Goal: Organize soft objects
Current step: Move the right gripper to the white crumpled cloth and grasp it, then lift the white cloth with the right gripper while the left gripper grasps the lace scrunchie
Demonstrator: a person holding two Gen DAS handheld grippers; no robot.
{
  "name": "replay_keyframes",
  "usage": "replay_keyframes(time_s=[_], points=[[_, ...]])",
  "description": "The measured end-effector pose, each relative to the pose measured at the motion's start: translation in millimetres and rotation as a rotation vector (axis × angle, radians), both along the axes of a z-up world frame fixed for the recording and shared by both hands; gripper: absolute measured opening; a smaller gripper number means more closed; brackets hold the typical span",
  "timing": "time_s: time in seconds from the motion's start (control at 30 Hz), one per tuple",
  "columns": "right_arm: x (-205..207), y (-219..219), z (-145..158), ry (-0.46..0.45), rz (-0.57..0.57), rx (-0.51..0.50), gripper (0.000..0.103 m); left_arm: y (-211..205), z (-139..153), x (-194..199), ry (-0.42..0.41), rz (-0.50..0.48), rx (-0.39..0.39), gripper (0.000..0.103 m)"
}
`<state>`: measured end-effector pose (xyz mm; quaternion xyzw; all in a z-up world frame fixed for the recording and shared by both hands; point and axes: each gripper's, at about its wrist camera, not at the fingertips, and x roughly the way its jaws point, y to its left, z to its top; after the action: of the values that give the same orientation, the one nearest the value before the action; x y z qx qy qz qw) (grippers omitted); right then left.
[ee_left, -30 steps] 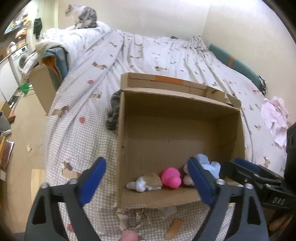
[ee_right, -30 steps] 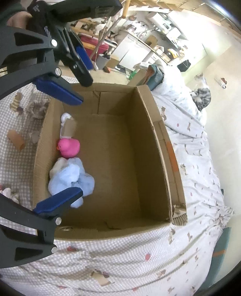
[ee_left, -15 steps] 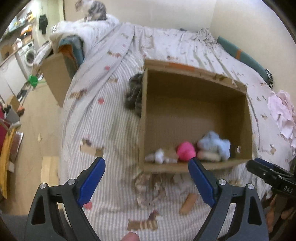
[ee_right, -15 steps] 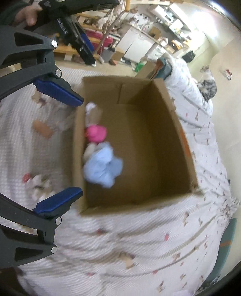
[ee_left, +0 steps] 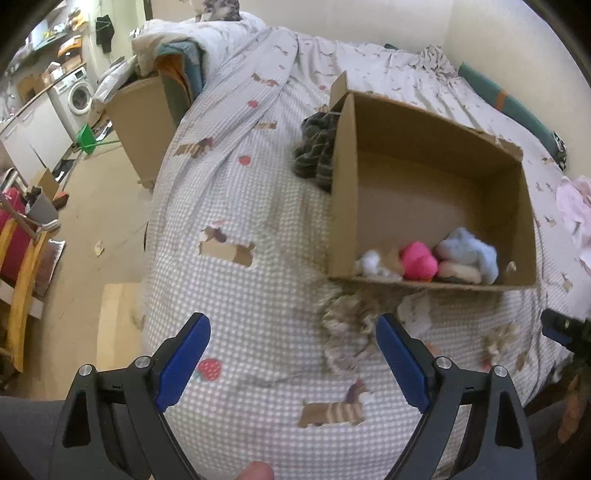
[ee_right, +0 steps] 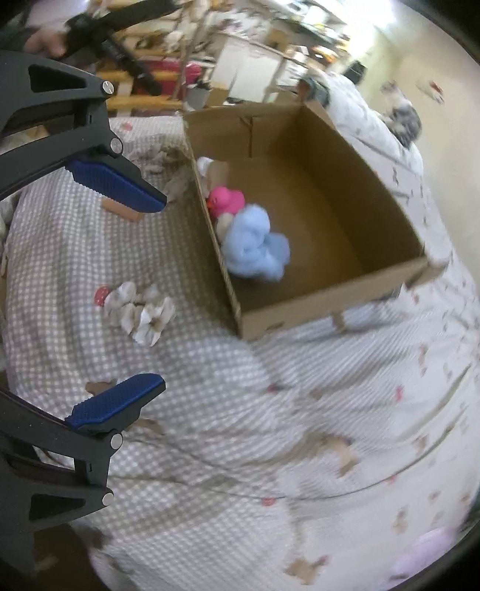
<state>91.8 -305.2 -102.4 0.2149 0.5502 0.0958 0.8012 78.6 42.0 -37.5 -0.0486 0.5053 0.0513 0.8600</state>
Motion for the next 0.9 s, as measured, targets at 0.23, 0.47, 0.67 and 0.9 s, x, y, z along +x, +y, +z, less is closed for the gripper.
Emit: replay_keyframes(time_s=[0.23,0.47,0.67,0.9], points=[[16,10,-37,0.147,0.001,0.021,0.089,15,-6,2,0.021,0.047,-0.024,0.090],[25,51,-57,0.191,0.092,-0.200,0.086,18,-13,5,0.042,0.053,-0.044,0.090],[26,66,-67,0.206,0.154,-0.340,0.025,23,-22,7,0.073,0.065,-0.047,0.090],[11,61,-23,0.071,0.127,-0.272,0.023,12,-33,14,0.086,0.029,-0.154,0.090]])
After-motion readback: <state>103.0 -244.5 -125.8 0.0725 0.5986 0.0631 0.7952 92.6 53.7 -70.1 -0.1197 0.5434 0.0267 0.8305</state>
